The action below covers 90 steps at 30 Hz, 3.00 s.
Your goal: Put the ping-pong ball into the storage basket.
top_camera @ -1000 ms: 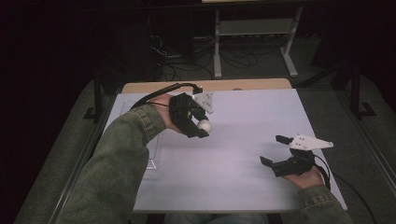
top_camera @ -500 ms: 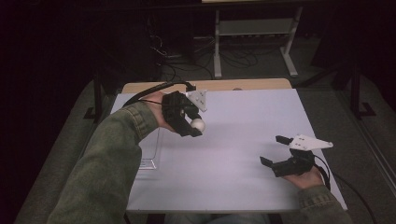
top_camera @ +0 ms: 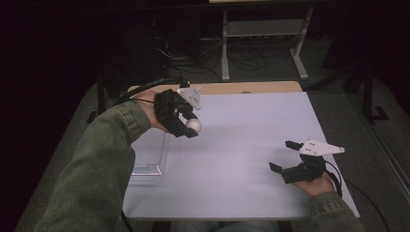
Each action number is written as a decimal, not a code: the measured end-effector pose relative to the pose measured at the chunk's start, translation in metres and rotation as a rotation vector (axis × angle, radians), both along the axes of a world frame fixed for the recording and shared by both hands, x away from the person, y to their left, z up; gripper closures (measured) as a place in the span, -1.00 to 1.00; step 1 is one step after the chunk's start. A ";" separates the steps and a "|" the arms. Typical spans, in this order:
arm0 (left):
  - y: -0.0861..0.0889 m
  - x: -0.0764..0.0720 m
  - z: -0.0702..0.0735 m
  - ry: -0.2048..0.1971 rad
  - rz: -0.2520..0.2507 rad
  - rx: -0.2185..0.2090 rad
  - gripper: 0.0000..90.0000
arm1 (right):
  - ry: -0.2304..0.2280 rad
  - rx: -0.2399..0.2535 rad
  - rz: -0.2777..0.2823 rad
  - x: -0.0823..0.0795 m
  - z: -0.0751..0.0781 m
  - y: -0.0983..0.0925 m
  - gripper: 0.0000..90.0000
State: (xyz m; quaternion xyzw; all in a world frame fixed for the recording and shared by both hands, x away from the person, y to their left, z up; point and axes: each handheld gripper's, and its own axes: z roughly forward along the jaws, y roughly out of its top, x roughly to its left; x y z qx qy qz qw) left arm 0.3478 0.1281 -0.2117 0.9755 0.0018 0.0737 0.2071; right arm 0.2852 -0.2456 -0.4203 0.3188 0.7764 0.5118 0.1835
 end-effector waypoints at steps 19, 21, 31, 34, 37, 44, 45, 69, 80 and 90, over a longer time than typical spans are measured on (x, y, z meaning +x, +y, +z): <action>0.031 0.003 0.000 0.001 0.049 0.033 0.13 | 0.000 -0.005 0.004 -0.001 0.000 0.001 -1.00; 0.034 0.004 -0.001 0.001 0.056 0.037 0.13 | 0.000 -0.008 0.004 -0.001 0.000 0.002 -1.00; 0.055 0.007 -0.004 0.009 0.104 0.037 0.13 | -0.001 -0.008 0.004 -0.001 0.000 0.002 -1.00; 0.061 0.009 -0.006 0.012 0.124 0.054 0.13 | -0.001 -0.011 0.004 -0.001 0.000 0.002 -1.00; 0.066 0.010 -0.006 0.010 0.134 0.059 0.13 | -0.002 -0.012 0.003 -0.001 0.000 0.002 -1.00; 0.076 0.013 -0.008 0.003 0.158 0.072 0.13 | -0.001 -0.015 0.003 -0.001 -0.001 0.002 -1.00; 0.077 0.014 -0.009 0.003 0.160 0.073 0.13 | 0.000 -0.018 0.005 -0.001 -0.001 0.002 -1.00; 0.102 0.021 -0.021 0.013 0.207 0.111 0.13 | 0.000 -0.018 0.004 -0.001 -0.001 0.002 -1.00; 0.121 0.018 -0.022 0.007 0.232 0.120 0.13 | -0.001 -0.018 0.001 0.000 -0.001 0.002 -1.00; 0.129 0.015 -0.024 -0.001 0.238 0.118 0.13 | 0.000 -0.022 0.001 0.000 -0.001 0.002 -1.00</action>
